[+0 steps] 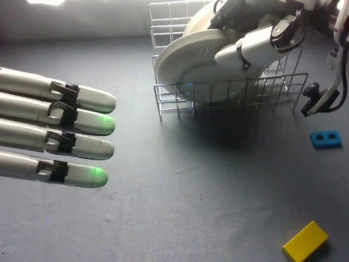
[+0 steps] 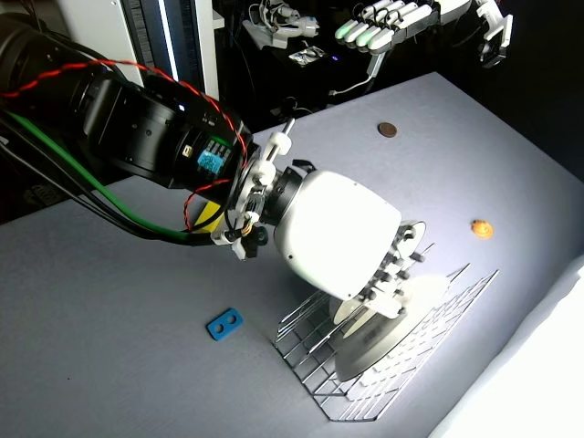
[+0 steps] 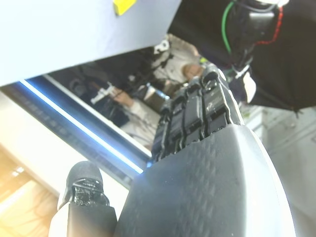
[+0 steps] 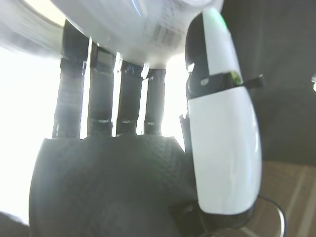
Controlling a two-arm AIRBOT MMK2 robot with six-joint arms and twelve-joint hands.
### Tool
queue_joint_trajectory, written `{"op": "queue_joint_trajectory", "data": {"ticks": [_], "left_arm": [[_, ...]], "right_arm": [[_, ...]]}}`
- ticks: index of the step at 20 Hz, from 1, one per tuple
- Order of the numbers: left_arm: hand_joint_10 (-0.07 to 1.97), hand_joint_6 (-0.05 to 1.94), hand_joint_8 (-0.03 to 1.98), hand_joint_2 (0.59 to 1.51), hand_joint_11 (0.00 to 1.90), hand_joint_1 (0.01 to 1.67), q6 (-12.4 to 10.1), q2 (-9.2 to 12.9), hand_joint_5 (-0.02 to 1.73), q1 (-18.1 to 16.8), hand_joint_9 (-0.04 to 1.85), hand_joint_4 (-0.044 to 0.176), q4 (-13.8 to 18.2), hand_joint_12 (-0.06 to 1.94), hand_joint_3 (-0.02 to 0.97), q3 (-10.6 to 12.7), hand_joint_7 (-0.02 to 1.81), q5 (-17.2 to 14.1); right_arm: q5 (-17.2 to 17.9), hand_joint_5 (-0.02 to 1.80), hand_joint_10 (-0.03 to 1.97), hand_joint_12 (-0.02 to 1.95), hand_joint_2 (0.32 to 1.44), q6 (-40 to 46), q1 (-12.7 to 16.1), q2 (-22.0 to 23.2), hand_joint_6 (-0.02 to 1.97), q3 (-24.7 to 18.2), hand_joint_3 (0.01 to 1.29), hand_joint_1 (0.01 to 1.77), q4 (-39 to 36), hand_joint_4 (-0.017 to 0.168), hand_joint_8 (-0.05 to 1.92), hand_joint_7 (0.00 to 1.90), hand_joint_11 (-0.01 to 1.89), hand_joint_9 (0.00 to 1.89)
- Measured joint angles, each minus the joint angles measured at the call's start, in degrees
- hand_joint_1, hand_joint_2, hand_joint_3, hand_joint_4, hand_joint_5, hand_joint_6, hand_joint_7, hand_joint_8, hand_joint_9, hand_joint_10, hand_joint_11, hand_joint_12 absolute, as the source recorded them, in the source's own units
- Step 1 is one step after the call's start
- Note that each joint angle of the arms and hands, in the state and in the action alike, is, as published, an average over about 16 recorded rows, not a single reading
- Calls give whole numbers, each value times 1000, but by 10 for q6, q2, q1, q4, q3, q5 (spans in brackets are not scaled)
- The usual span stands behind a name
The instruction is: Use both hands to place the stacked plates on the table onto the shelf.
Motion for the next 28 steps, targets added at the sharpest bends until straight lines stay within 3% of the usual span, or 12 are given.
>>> {"op": "queue_joint_trajectory", "data": {"ticks": [4, 12, 15, 20, 24, 28], "left_arm": [[4, 18, 12, 1149, 23, 13, 3, 2, 33, 2, 21, -3, -5, 19, 4, 0, 30, 3], [4, 18, 11, 1149, 28, 13, 3, 5, 46, 2, 27, -3, -7, 18, 3, 0, 43, 5], [4, 18, 11, 1155, 28, 13, 2, 5, 71, 1, 59, -3, -4, 82, 4, 0, 76, 5], [101, 64, 74, 1181, 99, 14, 1, 4, 228, 0, 267, -3, 1, 437, 4, 0, 287, 6], [563, 497, 522, 1207, 360, 16, -1, 4, 477, -1, 543, 1, 2, 907, 5, 0, 566, 6], [797, 706, 741, 1227, 512, 18, -2, 4, 648, -2, 745, 7, 2, 1233, 5, 0, 767, 5]], "right_arm": [[-2, 868, 448, 1319, 1047, 0, 18, 14, 106, -13, 10, 1059, -17, 5, 72, 987, 442, 820], [1, 833, 439, 1350, 1075, 0, 39, 70, 82, -80, 10, 1012, -117, 4, 46, 956, 353, 765], [5, 827, 473, 1381, 1113, 2, 34, 99, 74, -117, 10, 901, -175, 5, 41, 952, 329, 742], [13, 862, 555, 1448, 1169, 34, 10, 159, 95, -182, 10, 587, -292, 5, 63, 991, 342, 750], [22, 910, 900, 1584, 1194, 89, -15, 208, 479, -224, 10, 349, -388, 5, 423, 1039, 455, 816], [26, 957, 1084, 1659, 1221, 124, -31, 237, 668, -247, 10, 140, -442, 5, 604, 1083, 539, 865]]}}
